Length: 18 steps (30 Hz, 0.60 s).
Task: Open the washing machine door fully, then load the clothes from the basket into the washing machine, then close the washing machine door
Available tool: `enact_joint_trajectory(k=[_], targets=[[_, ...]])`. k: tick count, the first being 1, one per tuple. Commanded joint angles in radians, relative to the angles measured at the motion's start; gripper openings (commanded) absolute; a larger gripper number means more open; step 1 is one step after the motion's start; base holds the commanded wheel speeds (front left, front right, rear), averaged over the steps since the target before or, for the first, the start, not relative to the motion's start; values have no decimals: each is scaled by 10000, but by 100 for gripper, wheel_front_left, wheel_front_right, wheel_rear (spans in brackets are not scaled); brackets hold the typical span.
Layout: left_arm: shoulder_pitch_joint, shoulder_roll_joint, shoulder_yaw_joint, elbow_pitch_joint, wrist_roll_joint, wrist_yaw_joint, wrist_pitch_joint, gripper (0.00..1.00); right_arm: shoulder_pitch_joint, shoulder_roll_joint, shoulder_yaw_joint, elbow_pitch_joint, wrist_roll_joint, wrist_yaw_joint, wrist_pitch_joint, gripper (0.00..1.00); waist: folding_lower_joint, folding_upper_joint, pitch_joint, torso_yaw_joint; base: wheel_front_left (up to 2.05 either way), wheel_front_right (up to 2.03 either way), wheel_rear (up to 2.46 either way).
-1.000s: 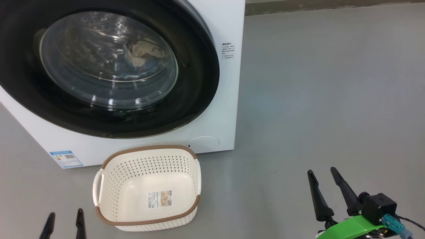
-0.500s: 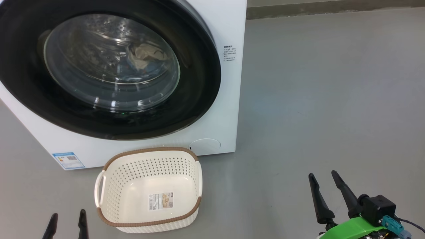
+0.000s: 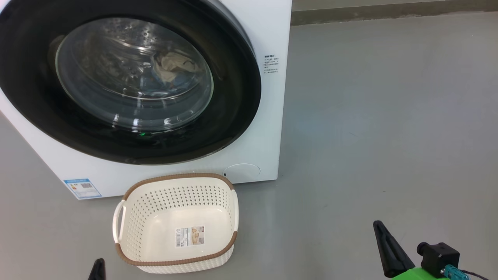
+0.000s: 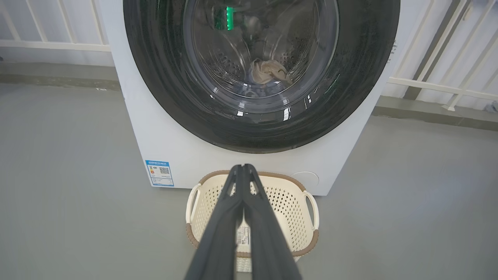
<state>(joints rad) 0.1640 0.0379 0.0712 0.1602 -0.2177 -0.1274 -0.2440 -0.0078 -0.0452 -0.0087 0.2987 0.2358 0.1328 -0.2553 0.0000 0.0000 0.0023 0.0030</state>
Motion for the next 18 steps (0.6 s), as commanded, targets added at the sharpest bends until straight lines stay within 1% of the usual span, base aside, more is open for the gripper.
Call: enact_joint_trajectory(k=[1,5,9,18], targets=[[-62,117,52,-163,-259,-1,39,0,-149,-13,-19,-210,249,0,70,0,2,0,-1,-1,0,0,0],[-137,118,64,-143,-710,-2,157,0,-165,-16,-51,-234,695,-1,189,0,23,0,-22,-2,0,0,0],[-223,118,75,-104,-1156,-3,272,0,-191,-19,-81,-239,1138,-2,305,0,3,0,-7,-3,0,0,0],[-430,119,104,-23,-2156,-5,531,0,-265,-25,-155,-257,2129,-3,568,0,1,0,1,-5,0,0,0]])
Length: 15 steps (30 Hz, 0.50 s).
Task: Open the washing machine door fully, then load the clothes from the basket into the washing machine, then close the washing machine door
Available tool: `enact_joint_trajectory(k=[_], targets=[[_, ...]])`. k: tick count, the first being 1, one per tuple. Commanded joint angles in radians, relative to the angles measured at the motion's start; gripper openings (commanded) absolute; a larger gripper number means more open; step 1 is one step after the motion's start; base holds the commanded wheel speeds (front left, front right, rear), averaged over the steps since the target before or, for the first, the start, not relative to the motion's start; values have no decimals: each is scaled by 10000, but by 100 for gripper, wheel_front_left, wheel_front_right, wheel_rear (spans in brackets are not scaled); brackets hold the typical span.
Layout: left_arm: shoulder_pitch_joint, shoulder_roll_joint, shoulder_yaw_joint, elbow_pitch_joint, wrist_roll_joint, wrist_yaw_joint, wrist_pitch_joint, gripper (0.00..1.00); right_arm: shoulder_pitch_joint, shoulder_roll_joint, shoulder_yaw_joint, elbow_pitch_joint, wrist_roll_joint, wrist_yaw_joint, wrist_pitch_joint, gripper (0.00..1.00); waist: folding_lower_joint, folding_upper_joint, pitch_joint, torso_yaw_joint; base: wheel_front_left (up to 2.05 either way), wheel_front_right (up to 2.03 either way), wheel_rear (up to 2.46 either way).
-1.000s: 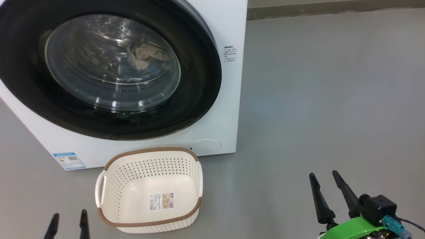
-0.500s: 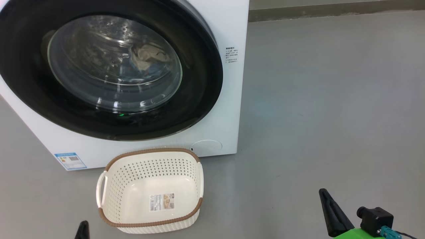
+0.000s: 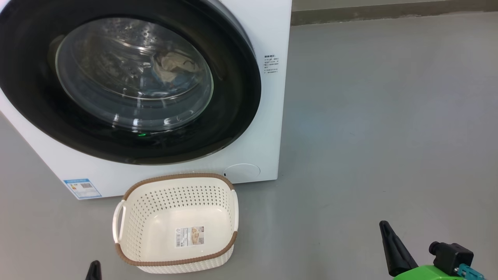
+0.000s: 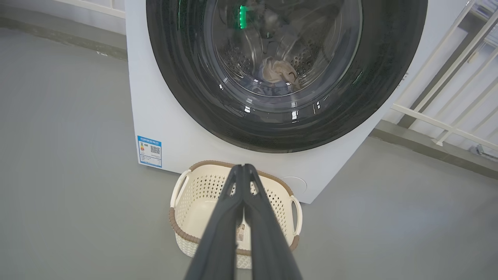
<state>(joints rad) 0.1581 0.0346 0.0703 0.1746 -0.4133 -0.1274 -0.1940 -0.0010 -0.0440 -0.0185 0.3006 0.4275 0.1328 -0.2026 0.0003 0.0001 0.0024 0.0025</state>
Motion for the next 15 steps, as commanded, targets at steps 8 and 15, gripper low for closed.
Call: enact_joint_trajectory(k=[8,15], targets=[[-546,152,140,-100,-1092,-7,263,0,-390,-41,-123,-297,1095,-5,276,0,-2,-1,1,-2,0,0,0],[-699,152,162,-41,-1873,-9,466,0,-439,-45,-181,-315,1867,-6,482,0,-2,-1,1,-4,0,0,0]])
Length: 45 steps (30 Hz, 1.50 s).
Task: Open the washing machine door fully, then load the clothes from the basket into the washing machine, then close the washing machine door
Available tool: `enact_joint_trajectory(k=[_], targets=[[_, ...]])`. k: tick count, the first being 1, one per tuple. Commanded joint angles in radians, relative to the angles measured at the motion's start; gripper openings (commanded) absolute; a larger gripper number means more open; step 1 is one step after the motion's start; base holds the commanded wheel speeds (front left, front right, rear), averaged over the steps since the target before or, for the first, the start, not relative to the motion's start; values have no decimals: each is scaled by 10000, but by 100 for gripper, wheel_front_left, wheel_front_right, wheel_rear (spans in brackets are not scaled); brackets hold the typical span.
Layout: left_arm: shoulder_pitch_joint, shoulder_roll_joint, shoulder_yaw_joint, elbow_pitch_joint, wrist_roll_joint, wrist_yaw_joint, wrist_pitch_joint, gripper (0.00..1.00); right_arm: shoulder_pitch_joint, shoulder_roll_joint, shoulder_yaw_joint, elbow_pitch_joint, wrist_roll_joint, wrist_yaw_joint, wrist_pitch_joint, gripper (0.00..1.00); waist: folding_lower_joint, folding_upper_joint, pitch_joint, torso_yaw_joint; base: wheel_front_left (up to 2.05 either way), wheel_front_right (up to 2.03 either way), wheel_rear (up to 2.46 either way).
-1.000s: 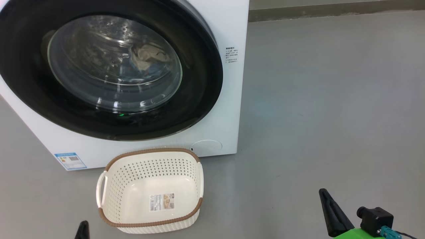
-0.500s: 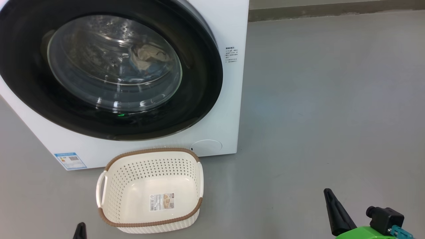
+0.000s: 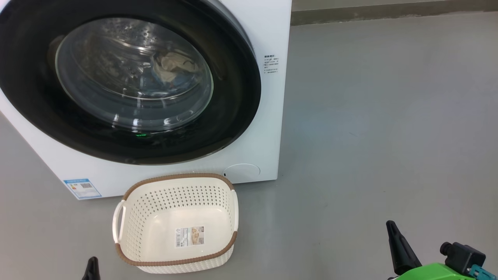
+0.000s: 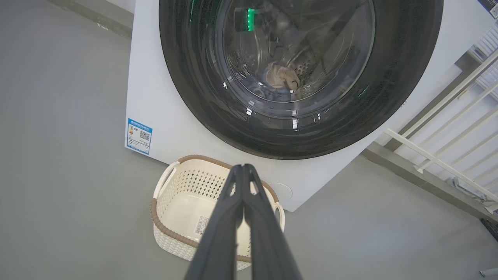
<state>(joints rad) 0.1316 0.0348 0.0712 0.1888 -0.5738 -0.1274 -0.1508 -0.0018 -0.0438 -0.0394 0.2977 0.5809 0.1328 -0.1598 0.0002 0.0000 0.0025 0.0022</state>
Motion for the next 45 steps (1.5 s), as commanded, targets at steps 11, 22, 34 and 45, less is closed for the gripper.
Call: enact_joint_trajectory(k=[11,22,34,45], targets=[[-672,151,187,-93,-1491,-12,353,0,-507,-51,-64,-316,1543,-8,378,0,-2,0,1,-3,0,0,0],[-911,152,222,-2,-2719,-15,671,0,-584,-55,-157,-346,2756,-9,703,0,-2,0,1,-6,0,0,0],[-1172,152,259,97,-4057,-18,1018,0,-668,-59,-259,-378,4078,-11,1058,0,-2,0,2,-9,0,0,0],[-1411,153,294,188,-5281,-21,1336,0,-744,-62,-352,-408,5286,-13,1383,0,-2,0,3,-11,0,0,0]])
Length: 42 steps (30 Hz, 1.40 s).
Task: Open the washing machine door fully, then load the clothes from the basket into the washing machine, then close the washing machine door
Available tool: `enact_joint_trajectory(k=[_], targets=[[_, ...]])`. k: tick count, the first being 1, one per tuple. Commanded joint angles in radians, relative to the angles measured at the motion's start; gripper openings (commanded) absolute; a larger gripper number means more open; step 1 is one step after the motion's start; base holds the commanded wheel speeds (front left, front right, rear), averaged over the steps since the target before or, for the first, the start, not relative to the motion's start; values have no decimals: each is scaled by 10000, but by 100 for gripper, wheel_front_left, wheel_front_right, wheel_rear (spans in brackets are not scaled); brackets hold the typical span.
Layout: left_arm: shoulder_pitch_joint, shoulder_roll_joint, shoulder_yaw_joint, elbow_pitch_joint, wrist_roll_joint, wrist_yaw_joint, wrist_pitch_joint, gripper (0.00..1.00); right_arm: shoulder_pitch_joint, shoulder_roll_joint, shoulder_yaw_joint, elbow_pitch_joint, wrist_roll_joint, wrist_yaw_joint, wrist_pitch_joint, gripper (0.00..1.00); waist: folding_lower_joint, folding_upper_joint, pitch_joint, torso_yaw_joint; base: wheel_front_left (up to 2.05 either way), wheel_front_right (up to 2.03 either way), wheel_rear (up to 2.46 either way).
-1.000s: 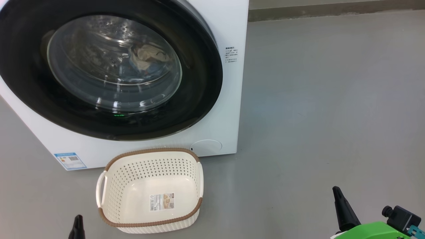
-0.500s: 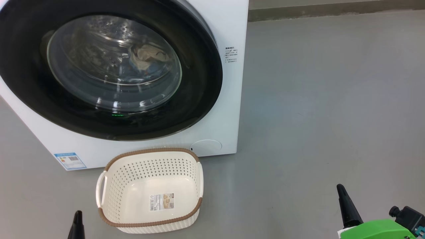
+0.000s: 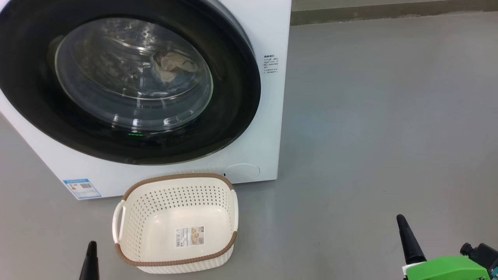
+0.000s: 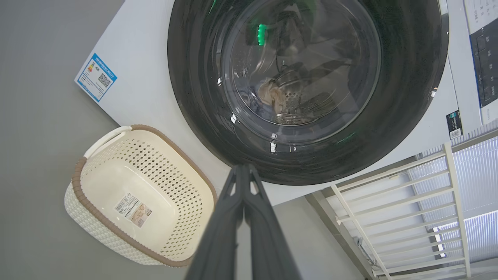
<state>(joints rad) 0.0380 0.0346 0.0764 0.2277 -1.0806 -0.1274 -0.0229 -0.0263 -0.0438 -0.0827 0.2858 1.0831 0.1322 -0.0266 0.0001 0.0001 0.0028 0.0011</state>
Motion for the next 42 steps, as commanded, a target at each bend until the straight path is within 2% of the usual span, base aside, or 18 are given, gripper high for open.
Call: enact_joint_trajectory(k=[1,42], targets=[[-497,155,245,-193,-324,-21,86,0,-506,-62,72,-291,374,-8,80,0,0,-1,0,0,0,0,0],[-1366,157,371,137,-4783,-32,1243,0,-785,-72,-271,-399,4774,-14,1266,0,0,-1,3,-10,0,0,0]])
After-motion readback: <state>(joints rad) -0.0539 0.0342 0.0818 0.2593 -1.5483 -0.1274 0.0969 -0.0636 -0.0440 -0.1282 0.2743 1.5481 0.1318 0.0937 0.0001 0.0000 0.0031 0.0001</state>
